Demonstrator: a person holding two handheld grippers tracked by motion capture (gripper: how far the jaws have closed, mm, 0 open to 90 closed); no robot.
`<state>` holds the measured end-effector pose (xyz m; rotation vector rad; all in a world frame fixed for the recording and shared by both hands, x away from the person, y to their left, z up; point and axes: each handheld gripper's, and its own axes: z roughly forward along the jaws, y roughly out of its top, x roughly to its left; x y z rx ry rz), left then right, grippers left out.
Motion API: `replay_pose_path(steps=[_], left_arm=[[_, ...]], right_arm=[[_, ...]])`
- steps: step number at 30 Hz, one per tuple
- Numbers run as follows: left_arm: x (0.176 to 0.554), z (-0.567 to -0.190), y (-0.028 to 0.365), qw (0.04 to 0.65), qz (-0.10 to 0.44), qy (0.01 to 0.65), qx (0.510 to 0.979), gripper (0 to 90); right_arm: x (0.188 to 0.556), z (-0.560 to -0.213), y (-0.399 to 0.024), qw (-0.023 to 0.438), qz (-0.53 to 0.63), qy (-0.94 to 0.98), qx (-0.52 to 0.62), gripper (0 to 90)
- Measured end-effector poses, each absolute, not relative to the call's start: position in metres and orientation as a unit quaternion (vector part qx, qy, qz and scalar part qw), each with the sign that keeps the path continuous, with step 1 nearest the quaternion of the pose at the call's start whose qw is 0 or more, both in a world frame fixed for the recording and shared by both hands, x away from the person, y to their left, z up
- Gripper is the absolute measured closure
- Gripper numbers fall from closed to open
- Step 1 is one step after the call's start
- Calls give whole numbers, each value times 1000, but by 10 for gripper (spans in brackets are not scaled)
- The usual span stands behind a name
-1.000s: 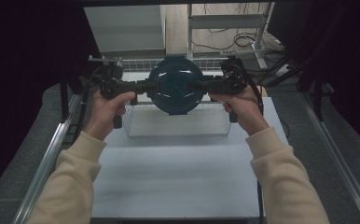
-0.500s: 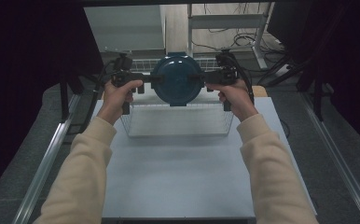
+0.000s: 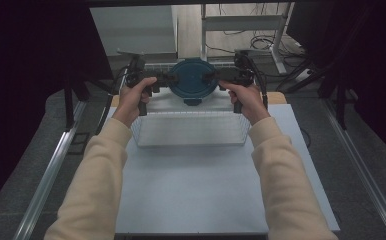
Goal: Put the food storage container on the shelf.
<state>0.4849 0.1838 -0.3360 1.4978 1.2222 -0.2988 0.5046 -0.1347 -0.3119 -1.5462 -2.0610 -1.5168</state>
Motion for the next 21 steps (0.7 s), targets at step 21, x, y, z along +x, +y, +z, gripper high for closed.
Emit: replay_pose_path(steps=[21], left_arm=[[399, -331, 193, 572, 56, 461, 676, 187]], right_arm=[[427, -296, -138, -147, -478, -742, -447, 109]])
